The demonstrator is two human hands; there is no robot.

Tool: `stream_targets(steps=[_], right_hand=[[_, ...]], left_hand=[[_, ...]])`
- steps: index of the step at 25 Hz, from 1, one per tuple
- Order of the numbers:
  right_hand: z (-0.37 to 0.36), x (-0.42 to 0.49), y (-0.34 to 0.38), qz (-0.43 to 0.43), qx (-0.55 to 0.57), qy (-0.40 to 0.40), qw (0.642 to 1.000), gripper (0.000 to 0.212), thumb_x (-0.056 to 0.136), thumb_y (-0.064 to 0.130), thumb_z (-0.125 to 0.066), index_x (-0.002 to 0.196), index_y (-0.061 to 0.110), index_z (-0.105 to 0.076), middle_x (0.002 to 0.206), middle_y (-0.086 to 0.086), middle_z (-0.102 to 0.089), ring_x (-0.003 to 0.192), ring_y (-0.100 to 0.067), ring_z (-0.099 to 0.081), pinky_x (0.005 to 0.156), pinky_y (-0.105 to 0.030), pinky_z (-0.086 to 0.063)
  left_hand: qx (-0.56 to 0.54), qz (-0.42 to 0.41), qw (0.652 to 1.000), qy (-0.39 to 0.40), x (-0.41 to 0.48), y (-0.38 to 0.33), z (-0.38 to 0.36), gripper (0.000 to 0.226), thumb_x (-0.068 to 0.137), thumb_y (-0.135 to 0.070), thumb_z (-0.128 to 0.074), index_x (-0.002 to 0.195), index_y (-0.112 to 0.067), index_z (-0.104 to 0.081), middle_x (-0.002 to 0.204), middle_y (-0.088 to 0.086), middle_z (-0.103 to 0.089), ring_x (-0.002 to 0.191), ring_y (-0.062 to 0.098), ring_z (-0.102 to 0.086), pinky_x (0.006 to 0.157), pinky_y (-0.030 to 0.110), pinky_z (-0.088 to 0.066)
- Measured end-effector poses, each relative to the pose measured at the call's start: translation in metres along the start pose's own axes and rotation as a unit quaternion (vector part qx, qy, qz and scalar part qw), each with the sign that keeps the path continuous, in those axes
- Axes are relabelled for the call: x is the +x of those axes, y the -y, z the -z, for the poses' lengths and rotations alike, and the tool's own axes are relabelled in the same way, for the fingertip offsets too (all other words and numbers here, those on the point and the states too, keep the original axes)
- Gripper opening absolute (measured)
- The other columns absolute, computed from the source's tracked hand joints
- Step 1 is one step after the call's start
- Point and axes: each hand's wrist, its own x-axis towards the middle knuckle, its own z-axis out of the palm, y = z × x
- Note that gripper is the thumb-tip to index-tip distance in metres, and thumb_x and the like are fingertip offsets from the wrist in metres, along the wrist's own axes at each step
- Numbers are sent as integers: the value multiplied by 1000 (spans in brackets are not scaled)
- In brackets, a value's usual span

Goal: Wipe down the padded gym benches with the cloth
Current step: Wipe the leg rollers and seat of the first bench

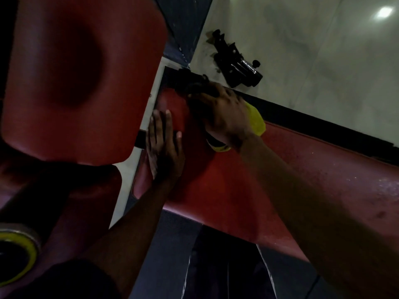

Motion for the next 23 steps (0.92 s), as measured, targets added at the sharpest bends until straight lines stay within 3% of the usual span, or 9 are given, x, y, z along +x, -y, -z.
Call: stream_targets(steps=[2, 3, 6, 9, 11, 16, 19, 23], right_hand=[[0, -18, -11, -58, -16, -30, 998, 41, 97, 47, -54, 138, 43, -57, 153, 0, -45, 139, -34, -43, 108, -51, -39], [-6, -25, -16, -73, -28, -55, 995, 40, 97, 46, -55, 137, 43, -57, 152, -1, -46, 139, -35, -43, 108, -52, -38], [-16, -2, -1, -31, -49, -41, 997, 41, 93, 43, -53, 134, 44, -59, 147, 1, -49, 136, -34, -44, 107, -54, -36], [-16, 33, 12, 38, -54, -4, 998, 44, 95, 49, -43, 136, 45, -57, 147, 5, -50, 134, -30, -47, 106, -48, -35], [-10, 39, 6, 61, -55, 31, 996, 43, 98, 51, -45, 140, 45, -54, 148, 3, -49, 132, -30, -50, 103, -45, -40], [5, 1, -36, -33, -21, 25, 999, 43, 97, 49, -53, 140, 40, -54, 141, -5, -51, 116, -40, -59, 93, -50, -49], [-4, 0, -25, -15, -49, -10, 999, 40, 97, 48, -51, 136, 40, -58, 140, -5, -54, 117, -40, -58, 94, -50, -46], [-6, 21, -5, 23, -53, 17, 998, 43, 99, 52, -45, 141, 43, -52, 146, -2, -49, 123, -37, -54, 97, -49, -42]], left_hand=[[-6, -132, 974, -184, 3, -17, 8, 56, 108, -37, -32, 159, -15, -23, 166, 8, -18, 155, 21, -12, 125, 41, -12], [2, -158, 966, -205, 3, -22, 11, 57, 108, -39, -32, 159, -15, -23, 167, 8, -17, 155, 20, -11, 125, 42, -11], [-1, -143, 972, -188, 8, -12, 3, 62, 105, -44, -38, 159, -16, -24, 166, 7, -19, 155, 22, -12, 124, 42, -8], [-22, -134, 973, -185, 4, -14, 0, 63, 104, -47, -38, 158, -17, -26, 166, 6, -21, 154, 22, -13, 124, 47, -12], [-45, -135, 970, -196, -5, -15, -4, 63, 104, -46, -38, 157, -15, -28, 165, 7, -23, 154, 24, -15, 124, 49, -11], [-43, -102, 976, -190, -11, -20, -7, 76, 96, -63, -45, 156, -17, -32, 164, 7, -26, 153, 26, -16, 122, 52, -11], [-71, -80, 978, -181, -13, -27, -6, 83, 90, -69, -48, 156, -19, -33, 164, 5, -26, 153, 24, -16, 121, 54, -13], [-80, -72, 982, -158, -23, -27, -16, 85, 91, -70, -43, 159, -24, -25, 167, 1, -16, 155, 19, -5, 120, 52, 1]])
